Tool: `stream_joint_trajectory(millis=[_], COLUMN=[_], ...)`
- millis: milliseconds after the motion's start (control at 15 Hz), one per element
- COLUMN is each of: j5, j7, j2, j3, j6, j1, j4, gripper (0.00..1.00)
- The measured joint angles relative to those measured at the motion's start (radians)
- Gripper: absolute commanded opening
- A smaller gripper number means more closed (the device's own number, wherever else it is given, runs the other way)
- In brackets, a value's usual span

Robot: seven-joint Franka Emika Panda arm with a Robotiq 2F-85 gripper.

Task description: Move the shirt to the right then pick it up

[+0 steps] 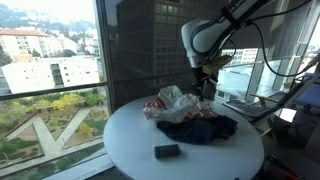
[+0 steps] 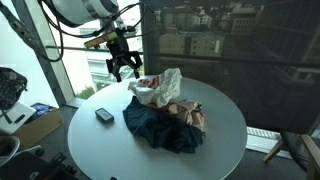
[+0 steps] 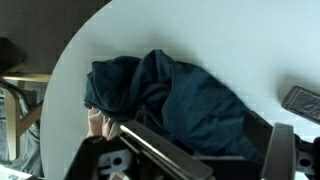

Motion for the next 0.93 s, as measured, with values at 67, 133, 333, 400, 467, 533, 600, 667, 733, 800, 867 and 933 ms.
stream_joint_trajectory(millis=[67, 133, 333, 400, 467, 533, 600, 667, 733, 800, 867, 933], j5=[0.001, 0.001, 0.001, 0.001, 0.001, 0.001, 0.001, 0.002, 0.002, 0.002, 0.002, 0.003], j7=[0.004, 0.006, 0.007, 0.007, 0.009, 0.013, 0.019, 0.024, 0.03, 0.031, 0.031, 0.031], j2=[-0.009, -0.015, -0.013, -0.009, -0.005, 0.003, 0.011, 0.023, 0.036, 0.05, 0.064, 0.078], j3=[0.001, 0.001, 0.0, 0.0, 0.0, -0.002, -0.007, -0.013, -0.021, -0.03, -0.04, -0.049], j6=[0.005, 0.007, 0.009, 0.013, 0.017, 0.023, 0.034, 0.041, 0.046, 0.049, 0.051, 0.056], j1=[0.002, 0.002, 0.002, 0.002, 0.002, 0.001, 0.0, -0.004, -0.009, -0.016, -0.022, -0.029], j4=[-0.009, -0.014, -0.017, -0.017, -0.018, -0.02, -0.026, -0.033, -0.044, -0.058, -0.072, -0.087], gripper=[1.0, 1.0, 1.0, 1.0, 1.0, 1.0, 1.0, 1.0, 1.0, 1.0, 1.0, 1.0])
